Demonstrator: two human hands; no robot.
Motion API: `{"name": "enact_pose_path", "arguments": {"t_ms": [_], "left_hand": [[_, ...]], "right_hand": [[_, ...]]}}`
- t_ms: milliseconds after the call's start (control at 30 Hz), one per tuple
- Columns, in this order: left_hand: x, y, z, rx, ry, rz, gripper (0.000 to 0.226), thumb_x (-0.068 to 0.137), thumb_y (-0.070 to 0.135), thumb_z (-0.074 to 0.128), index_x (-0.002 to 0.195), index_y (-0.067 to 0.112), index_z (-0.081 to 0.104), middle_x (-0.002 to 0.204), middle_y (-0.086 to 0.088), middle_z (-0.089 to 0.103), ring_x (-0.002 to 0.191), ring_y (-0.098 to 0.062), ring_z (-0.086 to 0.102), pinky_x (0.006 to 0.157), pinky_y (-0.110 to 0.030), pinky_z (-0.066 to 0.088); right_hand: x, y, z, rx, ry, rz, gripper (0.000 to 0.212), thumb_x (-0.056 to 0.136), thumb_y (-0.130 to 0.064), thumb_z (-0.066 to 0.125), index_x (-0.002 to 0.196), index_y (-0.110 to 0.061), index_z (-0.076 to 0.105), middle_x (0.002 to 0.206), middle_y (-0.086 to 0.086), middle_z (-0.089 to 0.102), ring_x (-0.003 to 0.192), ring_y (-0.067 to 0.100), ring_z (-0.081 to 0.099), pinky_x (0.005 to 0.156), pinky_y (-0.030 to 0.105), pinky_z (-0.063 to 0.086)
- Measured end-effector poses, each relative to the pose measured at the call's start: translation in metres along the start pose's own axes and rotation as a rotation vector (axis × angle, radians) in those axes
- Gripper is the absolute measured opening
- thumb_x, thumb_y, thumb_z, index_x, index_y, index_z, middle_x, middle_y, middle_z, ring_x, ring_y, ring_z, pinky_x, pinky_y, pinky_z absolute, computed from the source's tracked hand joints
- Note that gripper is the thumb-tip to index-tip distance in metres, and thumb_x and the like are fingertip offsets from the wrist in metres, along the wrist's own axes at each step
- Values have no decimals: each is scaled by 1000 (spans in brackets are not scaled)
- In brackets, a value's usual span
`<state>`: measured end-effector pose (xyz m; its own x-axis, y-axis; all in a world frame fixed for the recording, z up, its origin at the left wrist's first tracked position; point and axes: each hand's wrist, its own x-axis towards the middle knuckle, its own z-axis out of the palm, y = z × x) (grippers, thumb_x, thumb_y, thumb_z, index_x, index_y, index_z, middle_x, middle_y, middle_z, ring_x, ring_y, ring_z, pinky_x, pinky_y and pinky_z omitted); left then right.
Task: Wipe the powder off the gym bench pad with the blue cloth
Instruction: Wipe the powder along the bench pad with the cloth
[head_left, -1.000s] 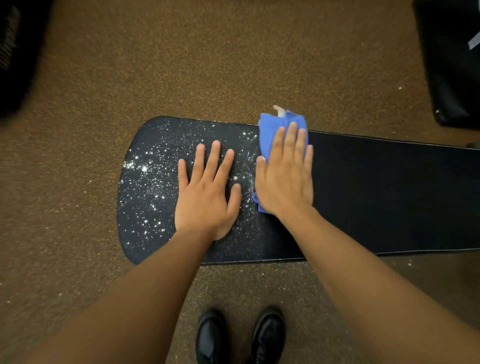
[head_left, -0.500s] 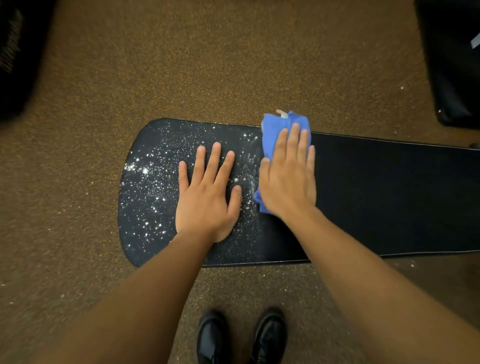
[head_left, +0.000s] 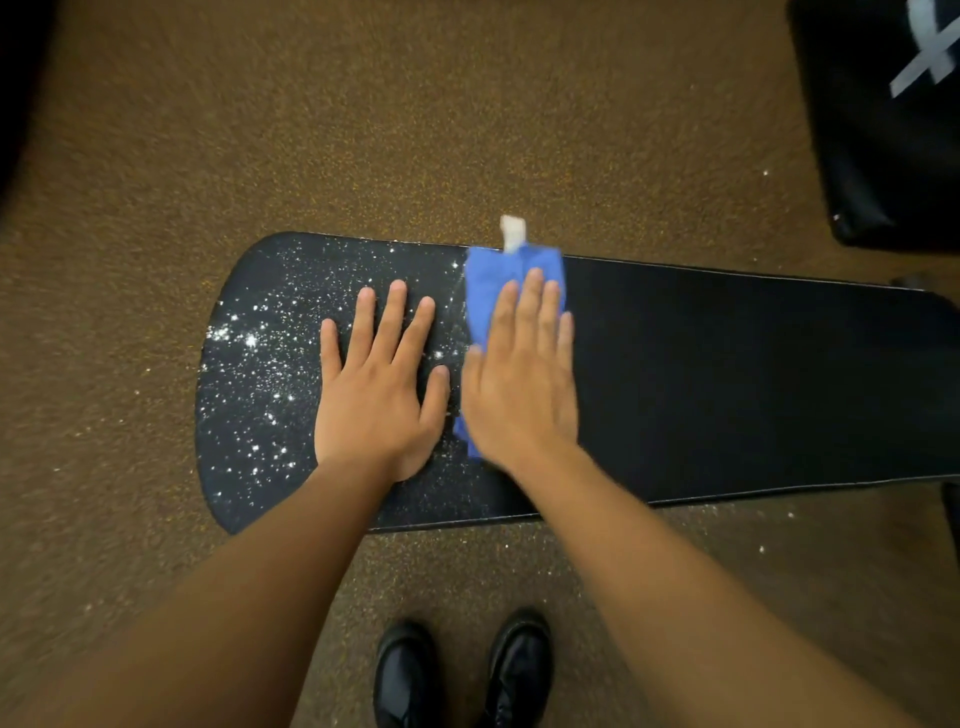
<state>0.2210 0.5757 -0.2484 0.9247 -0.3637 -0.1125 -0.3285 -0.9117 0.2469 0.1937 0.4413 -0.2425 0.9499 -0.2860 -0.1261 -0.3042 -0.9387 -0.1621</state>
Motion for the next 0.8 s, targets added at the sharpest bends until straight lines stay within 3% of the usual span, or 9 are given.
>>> {"name": "enact_pose_path", "arguments": {"t_ms": [100,167,267,400,500,633,800], "left_hand": [[0,-1,-2,-15,2,2,64,96,47,21,157,26,14,165,3,0,151,-20,-7,121,-51,-3],[-1,-1,-2,-16,0,1,64,97,48,20,157,26,13,165,3,-1,151,-20,-8,121,-51,-4],[-2,-1,-1,-13,-2,0,64,97,49,18,157,27,12,165,3,-1,151,-20,-9,121,-51,-5],[-1,0,-1,-8,-1,2,63,97,49,18,157,27,12,165,3,-1,151,-20,-9,121,-51,-4],[-1,-1,-1,-4,-6,3,64,96,48,18,157,26,12,164,4,-2,151,-19,-9,121,-50,-5],[-1,-2,-2,-17,-7,9,64,97,47,18,157,25,13,165,3,-1,151,-20,-8,120,-51,-4],[-2,-3,-1,-12,-11,9,63,98,48,18,157,27,11,165,3,-2,151,-20,-10,120,-52,-4]], "right_hand": [[-63,13,0,-16,-63,-195,66,99,-36,20,153,1,11,161,23,3,149,36,0,120,51,11],[-79,37,1,-29,-86,-212,65,99,-37,23,153,0,14,161,21,6,149,35,4,119,50,15],[-37,59,-2,-59,-32,-56,67,97,-36,23,152,2,18,160,22,10,149,37,8,119,53,19],[28,29,-6,3,-16,120,68,100,-37,26,153,0,5,162,21,-3,149,35,-6,121,49,3],[-3,5,-1,4,-21,-49,66,100,-36,22,153,-1,5,162,21,-3,149,34,-6,121,49,3],[-70,33,2,-35,-83,-247,66,99,-38,22,153,-3,9,161,18,2,149,33,0,119,49,11],[-2,45,-5,-14,-4,57,67,97,-35,23,153,1,11,161,21,3,150,35,1,120,51,11]]}}
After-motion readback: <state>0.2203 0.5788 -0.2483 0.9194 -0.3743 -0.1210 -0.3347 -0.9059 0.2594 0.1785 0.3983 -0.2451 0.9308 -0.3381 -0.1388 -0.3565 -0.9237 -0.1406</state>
